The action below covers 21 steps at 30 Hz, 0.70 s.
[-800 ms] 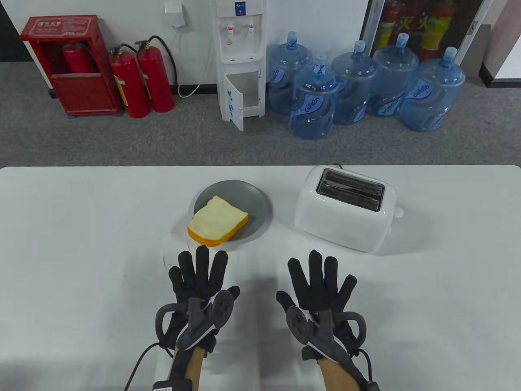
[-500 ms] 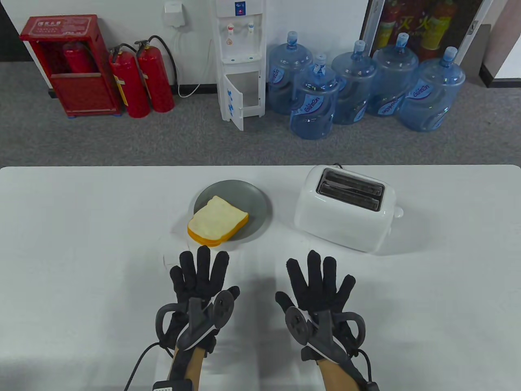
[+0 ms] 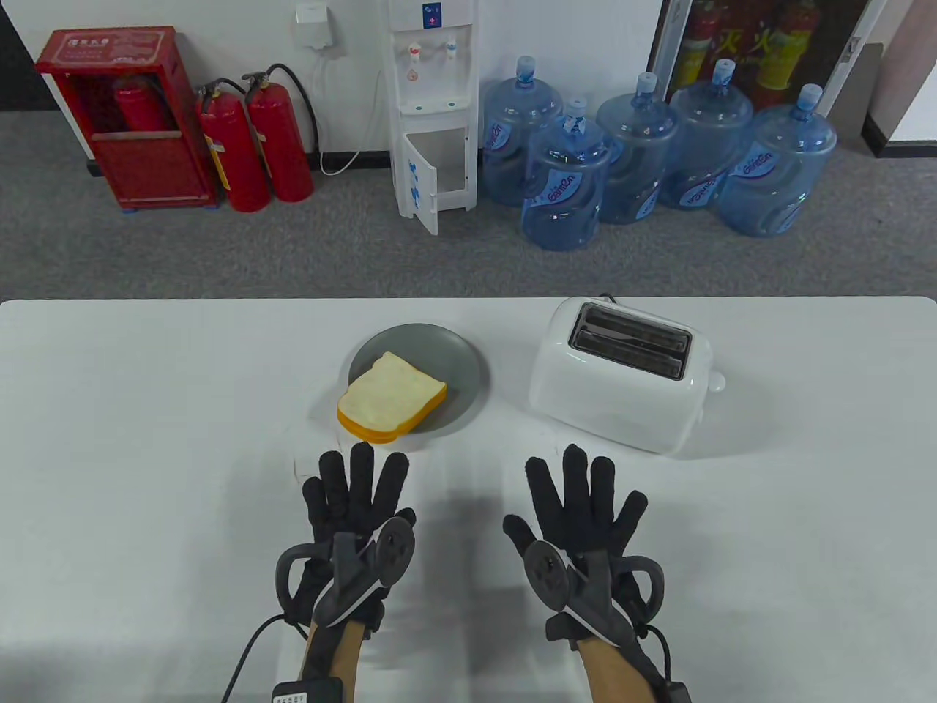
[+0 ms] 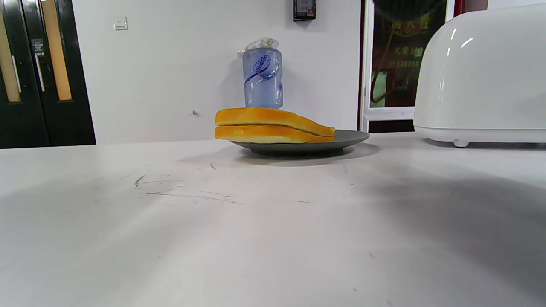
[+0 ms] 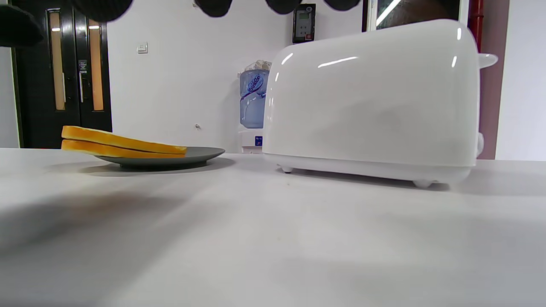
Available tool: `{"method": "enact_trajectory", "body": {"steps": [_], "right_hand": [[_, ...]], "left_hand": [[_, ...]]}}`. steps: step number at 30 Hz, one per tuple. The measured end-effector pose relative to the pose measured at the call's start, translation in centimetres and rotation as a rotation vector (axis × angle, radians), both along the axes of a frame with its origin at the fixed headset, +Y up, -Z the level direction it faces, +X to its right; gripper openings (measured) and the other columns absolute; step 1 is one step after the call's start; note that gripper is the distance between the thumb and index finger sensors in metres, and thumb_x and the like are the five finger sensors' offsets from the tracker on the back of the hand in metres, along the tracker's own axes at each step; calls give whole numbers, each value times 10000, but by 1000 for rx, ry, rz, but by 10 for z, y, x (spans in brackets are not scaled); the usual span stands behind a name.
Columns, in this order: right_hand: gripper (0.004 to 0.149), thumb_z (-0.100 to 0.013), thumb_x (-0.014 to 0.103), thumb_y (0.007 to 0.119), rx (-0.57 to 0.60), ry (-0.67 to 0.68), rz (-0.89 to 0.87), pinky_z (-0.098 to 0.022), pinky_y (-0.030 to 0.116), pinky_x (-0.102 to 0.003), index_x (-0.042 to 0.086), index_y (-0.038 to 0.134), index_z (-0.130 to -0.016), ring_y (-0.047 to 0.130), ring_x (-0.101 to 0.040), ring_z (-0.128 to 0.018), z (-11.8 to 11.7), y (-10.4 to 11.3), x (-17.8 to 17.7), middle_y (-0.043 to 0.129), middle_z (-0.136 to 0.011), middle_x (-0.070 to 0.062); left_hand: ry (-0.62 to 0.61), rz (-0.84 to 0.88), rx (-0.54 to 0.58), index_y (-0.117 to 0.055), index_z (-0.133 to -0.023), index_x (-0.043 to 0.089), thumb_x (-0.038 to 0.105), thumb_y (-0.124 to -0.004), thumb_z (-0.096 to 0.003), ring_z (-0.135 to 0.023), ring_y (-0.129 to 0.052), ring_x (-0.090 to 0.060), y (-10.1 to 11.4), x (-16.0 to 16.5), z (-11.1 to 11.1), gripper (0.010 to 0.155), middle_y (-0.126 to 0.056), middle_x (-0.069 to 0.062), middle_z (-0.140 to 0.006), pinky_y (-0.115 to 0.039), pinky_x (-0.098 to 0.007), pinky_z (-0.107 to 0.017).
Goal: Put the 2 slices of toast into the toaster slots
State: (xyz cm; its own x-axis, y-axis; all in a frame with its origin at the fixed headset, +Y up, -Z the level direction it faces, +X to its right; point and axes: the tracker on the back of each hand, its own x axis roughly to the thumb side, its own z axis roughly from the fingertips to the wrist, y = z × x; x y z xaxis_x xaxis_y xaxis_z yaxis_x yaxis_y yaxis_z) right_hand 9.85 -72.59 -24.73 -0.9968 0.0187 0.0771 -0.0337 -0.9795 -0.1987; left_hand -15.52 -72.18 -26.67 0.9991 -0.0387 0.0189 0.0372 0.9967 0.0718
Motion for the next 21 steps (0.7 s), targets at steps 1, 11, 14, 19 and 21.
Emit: {"method": "enact_trajectory", "body": {"steps": [1,11,14,19,21], "right_hand": [[747,-682,689,437,-4,-1,-2,-706,253,-811,305,212,-1282,199,-516,-1177,0,0,0,133,-1332,-193],[740,-686,687,443,1,13,-18,-704,246,-811,310,220,-1283,199,-512,-1180,0,0,-2,133,-1334,-191],[741,-685,686,445,0,10,-11,-703,248,-811,307,226,-1283,204,-514,-1179,1,1,-2,143,-1335,-189],[740,-688,682,448,-6,3,0,-702,251,-810,302,229,-1284,209,-516,-1178,0,1,-1,148,-1335,-193],[737,-690,679,452,-8,3,5,-701,254,-810,303,232,-1284,210,-515,-1178,0,0,-2,150,-1334,-195]], "left_hand": [[7,-1,-1,-222,-1165,447,575,-572,-582,-1126,-101,-414,1,-1,-2,692,-147,-31,-1251,-219,-564,-807],[41,-132,-15,-235,-1162,455,567,-586,-580,-1146,-138,-397,32,-25,-39,689,-180,14,-1257,-241,-549,-824],[32,-113,-79,-233,-1159,462,563,-591,-579,-1152,-146,-395,40,-34,-59,689,-180,22,-1257,-254,-548,-832],[9,-170,-110,-257,-1147,471,540,-621,-575,-1166,-186,-358,46,-42,-89,681,-223,62,-1254,-277,-524,-844],[17,-177,-110,-274,-1142,474,521,-641,-574,-1174,-208,-324,45,-45,-100,678,-251,76,-1252,-287,-515,-848]]}}
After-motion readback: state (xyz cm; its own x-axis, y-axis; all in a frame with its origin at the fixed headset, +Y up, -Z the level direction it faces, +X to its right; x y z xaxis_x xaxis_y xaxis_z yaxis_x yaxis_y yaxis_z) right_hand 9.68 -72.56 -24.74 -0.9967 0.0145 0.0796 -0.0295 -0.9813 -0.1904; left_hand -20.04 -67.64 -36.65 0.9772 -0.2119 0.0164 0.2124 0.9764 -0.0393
